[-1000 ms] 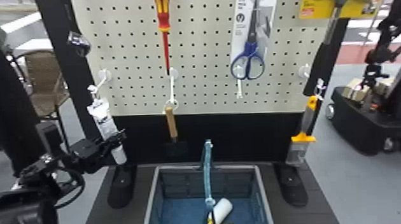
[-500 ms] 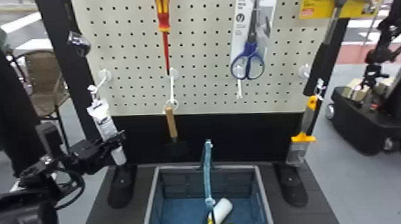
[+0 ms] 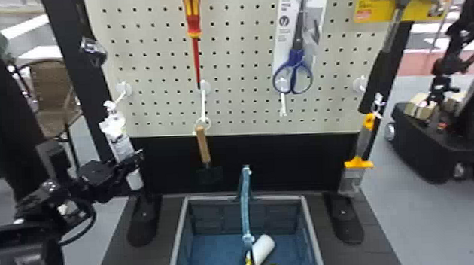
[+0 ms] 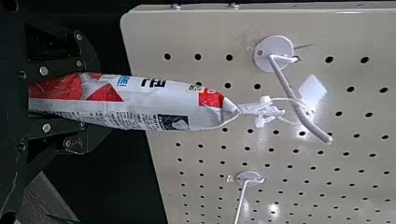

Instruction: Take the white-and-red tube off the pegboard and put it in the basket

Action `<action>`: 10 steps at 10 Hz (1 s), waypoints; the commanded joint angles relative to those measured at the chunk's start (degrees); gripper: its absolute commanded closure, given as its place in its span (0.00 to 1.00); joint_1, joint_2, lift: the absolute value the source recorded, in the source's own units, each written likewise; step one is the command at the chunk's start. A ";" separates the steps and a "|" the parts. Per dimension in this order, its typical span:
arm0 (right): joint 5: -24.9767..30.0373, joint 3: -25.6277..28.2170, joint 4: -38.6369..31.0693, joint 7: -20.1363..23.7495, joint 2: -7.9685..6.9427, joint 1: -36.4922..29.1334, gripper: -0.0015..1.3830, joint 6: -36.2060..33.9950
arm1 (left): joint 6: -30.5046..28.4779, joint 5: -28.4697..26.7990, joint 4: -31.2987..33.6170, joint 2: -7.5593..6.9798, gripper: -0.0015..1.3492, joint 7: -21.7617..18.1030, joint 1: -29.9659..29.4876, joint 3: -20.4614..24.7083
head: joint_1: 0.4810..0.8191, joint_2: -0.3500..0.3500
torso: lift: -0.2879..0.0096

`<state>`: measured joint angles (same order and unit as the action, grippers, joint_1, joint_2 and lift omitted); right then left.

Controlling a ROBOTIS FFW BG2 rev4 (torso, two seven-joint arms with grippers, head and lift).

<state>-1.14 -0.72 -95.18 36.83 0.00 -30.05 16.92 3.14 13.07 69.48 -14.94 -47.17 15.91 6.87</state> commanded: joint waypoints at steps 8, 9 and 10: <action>0.18 0.02 0.05 0.00 -0.05 -0.25 0.13 -0.75 | 2.39 -2.17 10.05 1.94 0.89 3.14 -7.58 4.91 | 0.20 0.50 | 0.63; 0.18 0.02 0.05 0.00 -0.05 -0.25 0.13 -0.75 | 2.31 -1.12 11.87 2.73 0.89 3.84 -9.30 5.44 | 0.20 0.50 | 0.63; 0.18 0.02 0.05 0.00 -0.05 -0.37 0.13 -0.83 | 1.87 0.11 15.11 3.96 0.89 5.95 -11.51 5.88 | 0.20 0.50 | 0.63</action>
<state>-0.96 -0.70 -95.14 36.83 0.00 -30.36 16.12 5.29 12.43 82.64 -11.71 -41.47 5.72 12.46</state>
